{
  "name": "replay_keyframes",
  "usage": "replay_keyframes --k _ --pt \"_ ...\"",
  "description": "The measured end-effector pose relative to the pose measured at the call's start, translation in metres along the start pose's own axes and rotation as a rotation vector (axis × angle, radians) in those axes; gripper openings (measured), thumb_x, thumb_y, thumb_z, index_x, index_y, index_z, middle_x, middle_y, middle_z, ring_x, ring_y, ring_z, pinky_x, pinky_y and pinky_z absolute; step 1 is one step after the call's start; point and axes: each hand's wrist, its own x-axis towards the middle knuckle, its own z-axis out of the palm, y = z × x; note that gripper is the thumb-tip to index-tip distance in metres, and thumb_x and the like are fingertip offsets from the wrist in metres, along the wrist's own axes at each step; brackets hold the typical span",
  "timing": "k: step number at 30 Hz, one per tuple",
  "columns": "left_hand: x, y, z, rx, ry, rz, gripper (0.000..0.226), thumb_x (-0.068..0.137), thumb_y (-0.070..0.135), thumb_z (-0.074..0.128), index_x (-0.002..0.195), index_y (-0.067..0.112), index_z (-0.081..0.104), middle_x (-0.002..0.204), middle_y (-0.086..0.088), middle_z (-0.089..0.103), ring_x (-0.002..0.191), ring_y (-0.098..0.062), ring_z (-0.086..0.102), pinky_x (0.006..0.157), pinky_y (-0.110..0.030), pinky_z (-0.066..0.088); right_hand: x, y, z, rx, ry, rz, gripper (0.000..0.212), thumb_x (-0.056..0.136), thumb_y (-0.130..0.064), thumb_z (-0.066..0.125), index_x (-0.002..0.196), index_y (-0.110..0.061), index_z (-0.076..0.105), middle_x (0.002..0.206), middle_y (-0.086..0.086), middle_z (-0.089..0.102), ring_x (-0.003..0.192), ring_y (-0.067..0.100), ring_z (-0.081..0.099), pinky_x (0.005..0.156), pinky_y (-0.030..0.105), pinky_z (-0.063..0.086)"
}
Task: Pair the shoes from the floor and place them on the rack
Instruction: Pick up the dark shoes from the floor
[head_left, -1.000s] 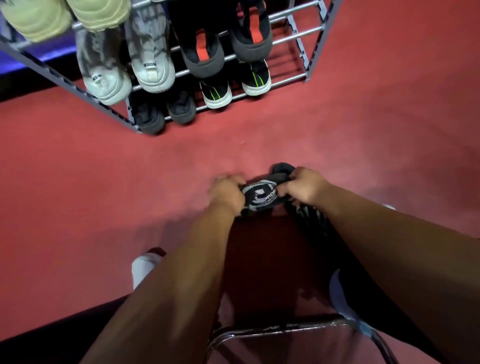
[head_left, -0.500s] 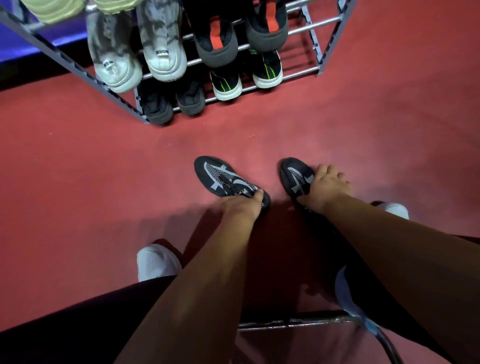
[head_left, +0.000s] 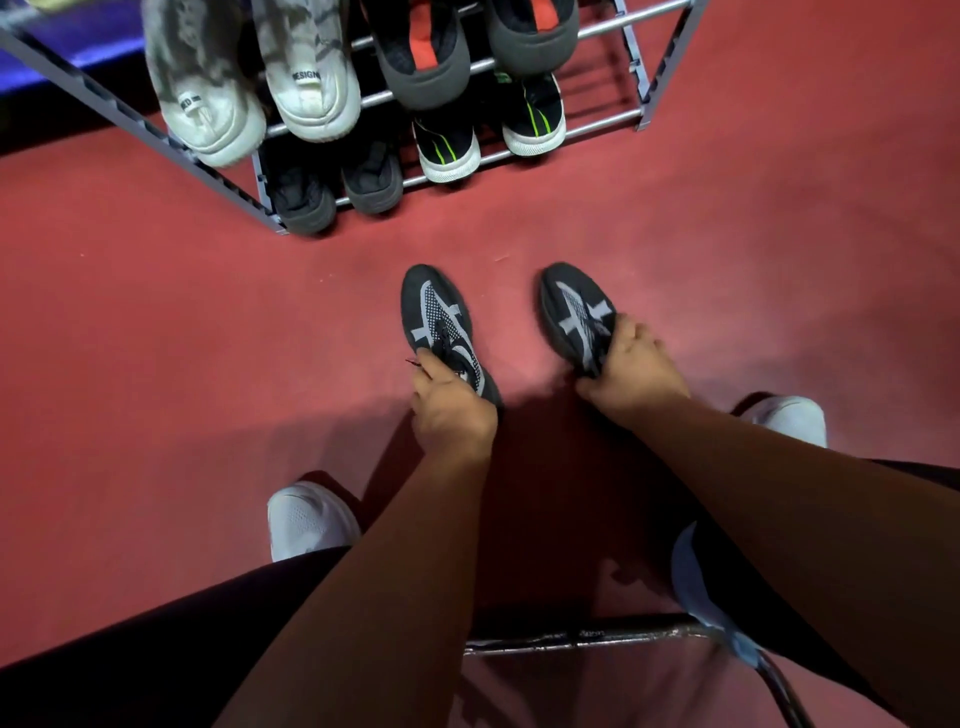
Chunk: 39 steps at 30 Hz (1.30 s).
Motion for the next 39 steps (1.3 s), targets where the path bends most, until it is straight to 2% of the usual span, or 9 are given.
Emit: replay_keyframes --k 3,9,13,21,28,30,32,34,39 --pt "0.004 -0.006 -0.002 0.03 0.012 0.002 0.104 0.085 0.037 0.067 0.162 0.005 0.004 0.158 -0.013 0.03 0.138 -0.036 0.039 0.112 -0.045 0.037 0.016 -0.017 -0.008 0.083 0.091 -0.092 0.094 0.082 -0.04 0.081 0.153 -0.001 0.033 0.145 0.023 0.048 0.133 0.045 0.048 0.115 0.047 0.038" --pt "0.005 -0.006 0.003 0.067 -0.068 -0.08 0.128 0.073 0.069 0.077 0.156 -0.002 0.009 0.145 -0.016 0.038 0.133 -0.036 0.048 0.104 -0.049 0.048 0.025 -0.019 0.004 -0.097 -0.085 0.012 0.125 0.079 -0.052 0.084 0.164 0.0 0.008 0.157 0.023 0.035 0.143 0.043 0.038 0.12 0.049 0.032" --pt "0.015 -0.011 0.007 0.061 -0.061 -0.054 0.112 0.069 0.064 0.084 0.143 0.002 0.028 0.138 -0.014 0.042 0.127 -0.036 0.052 0.097 -0.047 0.051 0.022 -0.018 0.016 -0.173 -0.04 0.005 0.115 0.083 -0.055 0.079 0.161 0.001 0.015 0.155 0.021 0.035 0.141 0.042 0.04 0.115 0.052 0.037" --pt "0.023 -0.017 0.004 -0.024 -0.105 -0.075 0.114 0.061 0.063 0.089 0.14 0.005 0.03 0.137 -0.011 0.035 0.124 -0.034 0.052 0.101 -0.043 0.05 0.033 -0.027 0.01 -0.165 -0.048 0.014 0.087 0.081 -0.046 0.081 0.142 -0.002 0.037 0.141 0.018 0.041 0.129 0.04 0.048 0.109 0.049 0.045" --pt "0.021 -0.024 -0.016 -0.183 -0.141 -0.17 0.096 0.062 0.042 0.088 0.138 0.005 0.043 0.136 -0.012 0.049 0.126 -0.03 0.055 0.108 -0.03 0.045 0.023 -0.048 -0.015 -0.088 -0.097 0.07 0.098 0.075 -0.052 0.08 0.145 0.005 0.042 0.14 0.024 0.049 0.132 0.039 0.05 0.11 0.039 0.045" --pt "0.021 -0.024 -0.036 -0.224 -0.229 -0.224 0.088 0.056 0.038 0.09 0.131 0.01 0.053 0.12 -0.005 0.062 0.109 -0.026 0.064 0.094 -0.029 0.051 0.014 -0.06 -0.032 -0.089 -0.117 0.091 0.084 0.075 -0.043 0.079 0.139 0.003 0.052 0.13 0.021 0.058 0.123 0.033 0.058 0.103 0.034 0.051" --pt "0.014 -0.024 -0.06 -0.274 -0.329 -0.252 0.076 0.053 0.034 0.091 0.12 0.014 0.061 0.098 0.001 0.067 0.091 -0.023 0.065 0.082 -0.029 0.054 0.0 -0.072 -0.05 -0.102 -0.114 0.106 0.058 0.074 -0.035 0.079 0.122 -0.005 0.065 0.106 0.012 0.069 0.096 0.027 0.07 0.079 0.03 0.06" --pt "0.001 -0.022 -0.085 -0.297 -0.407 -0.236 0.068 0.052 0.032 0.091 0.114 0.017 0.066 0.096 -0.001 0.073 0.086 -0.022 0.07 0.075 -0.032 0.059 -0.018 -0.083 -0.069 -0.131 -0.134 0.081 0.038 0.074 -0.033 0.079 0.106 -0.013 0.069 0.081 0.005 0.066 0.071 0.023 0.067 0.057 0.024 0.051" --pt "-0.047 -0.011 -0.142 -0.283 -0.408 -0.15 0.064 0.056 0.021 0.093 0.114 0.015 0.067 0.094 -0.006 0.075 0.083 -0.025 0.073 0.076 -0.04 0.064 -0.073 -0.099 -0.125 -0.184 -0.156 0.045 0.024 0.058 -0.027 0.075 0.075 -0.014 0.065 0.06 0.001 0.067 0.049 0.016 0.066 0.039 0.017 0.043"
